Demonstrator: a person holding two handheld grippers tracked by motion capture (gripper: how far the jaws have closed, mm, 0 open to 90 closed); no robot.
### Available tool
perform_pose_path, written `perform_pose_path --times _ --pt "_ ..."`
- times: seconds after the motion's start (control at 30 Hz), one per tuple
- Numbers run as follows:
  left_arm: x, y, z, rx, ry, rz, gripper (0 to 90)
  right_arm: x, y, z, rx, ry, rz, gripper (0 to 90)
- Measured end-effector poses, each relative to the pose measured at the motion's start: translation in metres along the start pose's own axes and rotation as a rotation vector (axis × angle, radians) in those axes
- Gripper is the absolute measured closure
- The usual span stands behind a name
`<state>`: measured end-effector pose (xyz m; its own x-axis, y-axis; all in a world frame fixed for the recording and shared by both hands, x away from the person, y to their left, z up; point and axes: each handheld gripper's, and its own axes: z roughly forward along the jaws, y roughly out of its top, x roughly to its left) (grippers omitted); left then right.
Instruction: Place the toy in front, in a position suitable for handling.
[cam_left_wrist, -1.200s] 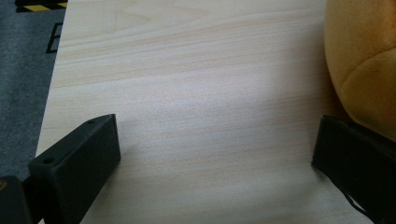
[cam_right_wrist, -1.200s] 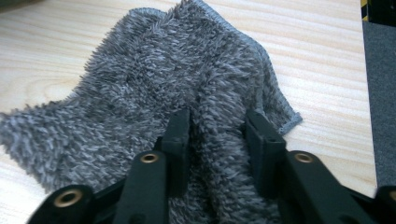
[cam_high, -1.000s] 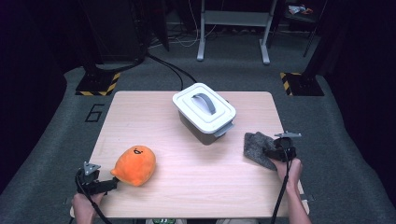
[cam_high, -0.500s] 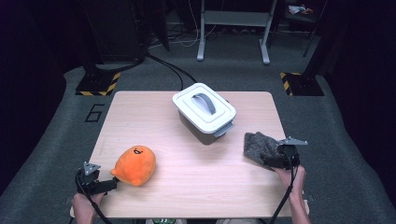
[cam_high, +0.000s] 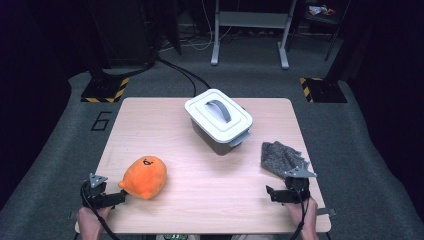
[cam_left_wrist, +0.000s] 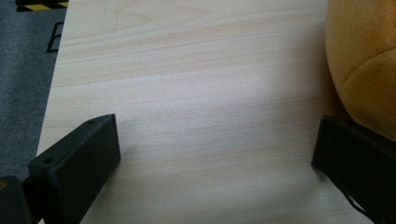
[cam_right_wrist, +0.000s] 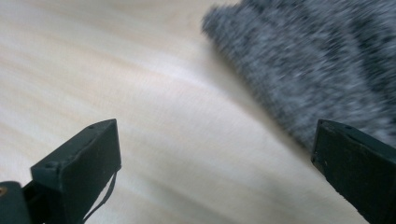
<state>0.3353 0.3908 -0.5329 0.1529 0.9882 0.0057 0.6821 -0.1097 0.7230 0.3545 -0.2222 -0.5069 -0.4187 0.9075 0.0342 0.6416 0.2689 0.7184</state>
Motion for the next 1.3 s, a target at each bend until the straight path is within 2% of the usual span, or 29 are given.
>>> perform_pose_path --times 0.03,0.23,0.33,0.37,0.6,0.67,0.7,0.8,0.97,1.07,1.3 --pt "0.000 0.000 0.000 0.000 0.004 -0.002 0.1 0.004 -0.003 0.002 0.001 -0.007 -0.016 0.0" --pt "0.000 -0.001 0.000 -0.008 0.012 -0.008 0.0 0.013 -0.014 0.012 0.018 0.016 -0.022 0.0" --pt "0.000 0.000 0.000 -0.004 0.013 -0.008 0.0 0.017 -0.017 0.016 0.014 -0.010 -0.034 0.0" --pt "0.000 -0.001 0.000 -0.002 0.013 -0.012 0.0 0.018 -0.017 0.016 0.015 -0.006 -0.049 0.0" --pt "0.001 -0.002 -0.002 0.000 0.016 -0.014 0.0 0.017 -0.018 0.017 0.003 -0.006 -0.054 0.0" --pt "0.001 -0.003 -0.004 0.009 0.006 -0.023 0.0 0.017 -0.018 0.017 0.003 -0.006 -0.053 0.0" --pt "0.002 -0.003 -0.004 -0.008 0.009 -0.026 0.0 0.017 -0.018 0.017 0.003 -0.006 -0.053 0.0" --pt "0.005 -0.002 -0.006 -0.018 -0.002 -0.048 0.0 0.017 -0.018 0.017 0.003 -0.008 -0.054 0.0" --pt "0.008 0.010 -0.021 -0.036 0.008 -0.057 0.0 0.017 -0.018 0.017 0.002 -0.007 -0.052 0.0" --pt "0.009 0.023 -0.036 -0.072 0.021 -0.048 0.4 0.017 -0.018 0.017 0.002 -0.008 -0.052 0.0" --pt "0.006 0.042 -0.053 -0.088 0.002 -0.028 0.7 0.018 -0.018 0.017 0.003 -0.010 -0.047 0.0"
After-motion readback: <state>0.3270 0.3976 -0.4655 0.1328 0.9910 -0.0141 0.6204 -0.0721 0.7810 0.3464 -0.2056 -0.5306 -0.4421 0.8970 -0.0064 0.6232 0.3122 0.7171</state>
